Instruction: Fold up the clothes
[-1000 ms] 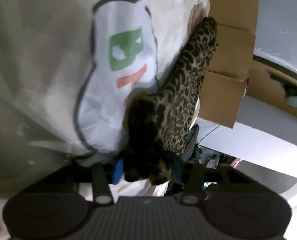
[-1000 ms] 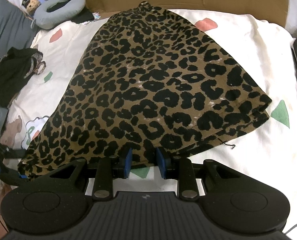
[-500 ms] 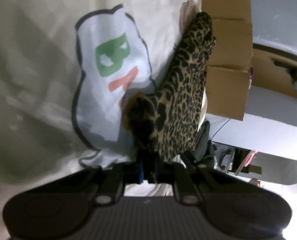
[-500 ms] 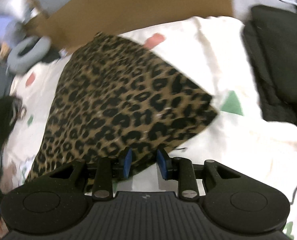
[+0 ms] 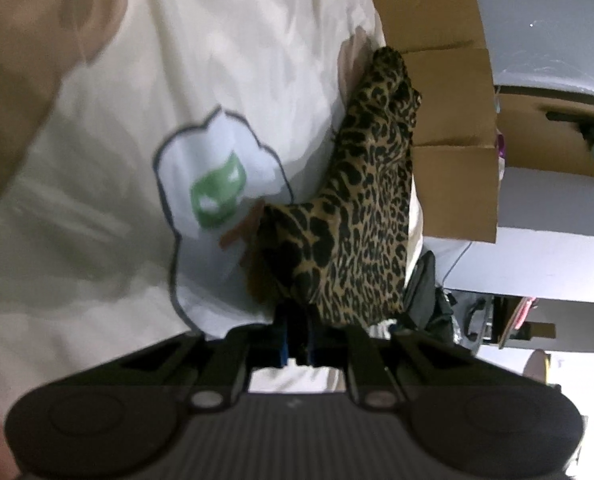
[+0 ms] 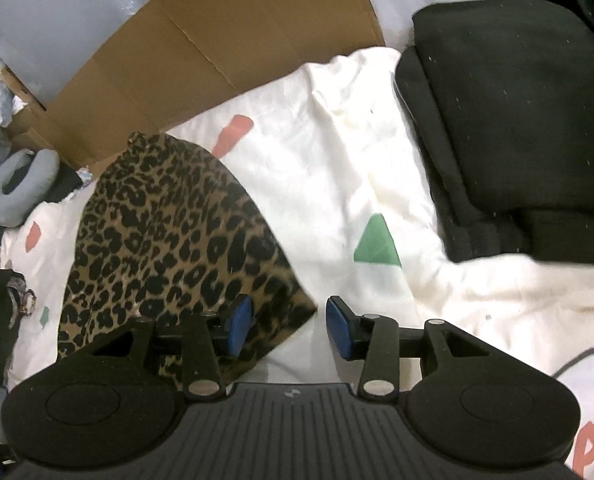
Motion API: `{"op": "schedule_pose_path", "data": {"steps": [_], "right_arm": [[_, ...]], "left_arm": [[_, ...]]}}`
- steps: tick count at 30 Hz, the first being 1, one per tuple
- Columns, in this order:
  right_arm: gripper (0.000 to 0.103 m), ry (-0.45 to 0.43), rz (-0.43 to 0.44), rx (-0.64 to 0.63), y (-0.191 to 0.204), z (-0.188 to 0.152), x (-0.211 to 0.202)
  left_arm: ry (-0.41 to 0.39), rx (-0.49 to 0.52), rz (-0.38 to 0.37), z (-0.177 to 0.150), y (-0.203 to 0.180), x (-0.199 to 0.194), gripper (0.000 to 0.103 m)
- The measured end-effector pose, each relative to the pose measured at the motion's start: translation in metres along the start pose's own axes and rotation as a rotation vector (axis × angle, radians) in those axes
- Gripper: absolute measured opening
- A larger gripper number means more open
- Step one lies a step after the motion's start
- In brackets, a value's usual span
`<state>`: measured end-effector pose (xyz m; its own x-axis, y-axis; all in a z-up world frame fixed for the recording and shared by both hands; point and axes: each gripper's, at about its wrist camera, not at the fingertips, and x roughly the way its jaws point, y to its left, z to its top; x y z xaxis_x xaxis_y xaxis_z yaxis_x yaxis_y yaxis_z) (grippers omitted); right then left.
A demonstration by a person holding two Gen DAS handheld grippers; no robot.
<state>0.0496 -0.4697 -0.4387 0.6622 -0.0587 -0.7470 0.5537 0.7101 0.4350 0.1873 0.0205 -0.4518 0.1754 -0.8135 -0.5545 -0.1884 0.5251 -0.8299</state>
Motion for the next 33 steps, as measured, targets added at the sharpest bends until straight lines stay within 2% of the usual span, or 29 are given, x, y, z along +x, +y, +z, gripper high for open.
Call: {"op": "schedule_pose_path", "data": {"steps": [4, 16, 19, 20, 21, 25, 28, 29, 33], "right_arm": [[0.048, 0.021, 0.035, -0.026, 0.0, 0.015, 0.008], [0.048, 0.197, 0.073, -0.075, 0.005, 0.033, 0.062], [0.046, 0.217, 0.094, -0.088, 0.007, 0.039, 0.068], [0.043, 0.223, 0.102, -0.093, 0.007, 0.04, 0.07], [0.034, 0.233, 0.114, -0.094, 0.009, 0.041, 0.073], [0.031, 0.265, 0.136, -0.119, 0.014, 0.043, 0.082], [0.013, 0.284, 0.15, -0.132, 0.015, 0.045, 0.085], [0.003, 0.281, 0.15, -0.126, 0.015, 0.046, 0.083], [0.0, 0.264, 0.162, -0.11, 0.017, 0.047, 0.071]], "left_arm": [[-0.011, 0.018, 0.023, 0.004, -0.001, -0.003, 0.008], [-0.021, 0.06, 0.057, 0.01, -0.006, -0.01, 0.008], [-0.035, 0.073, 0.063, 0.009, -0.009, -0.011, 0.008], [-0.037, 0.074, 0.065, 0.009, -0.008, -0.013, 0.008], [-0.04, 0.075, 0.067, 0.01, -0.007, -0.015, 0.008], [-0.051, 0.085, 0.077, 0.011, -0.007, -0.021, 0.008], [-0.064, 0.096, 0.082, 0.012, -0.009, -0.024, 0.008], [-0.07, 0.102, 0.078, 0.011, -0.011, -0.026, 0.008], [-0.087, 0.118, 0.07, 0.011, -0.019, -0.037, 0.008]]}}
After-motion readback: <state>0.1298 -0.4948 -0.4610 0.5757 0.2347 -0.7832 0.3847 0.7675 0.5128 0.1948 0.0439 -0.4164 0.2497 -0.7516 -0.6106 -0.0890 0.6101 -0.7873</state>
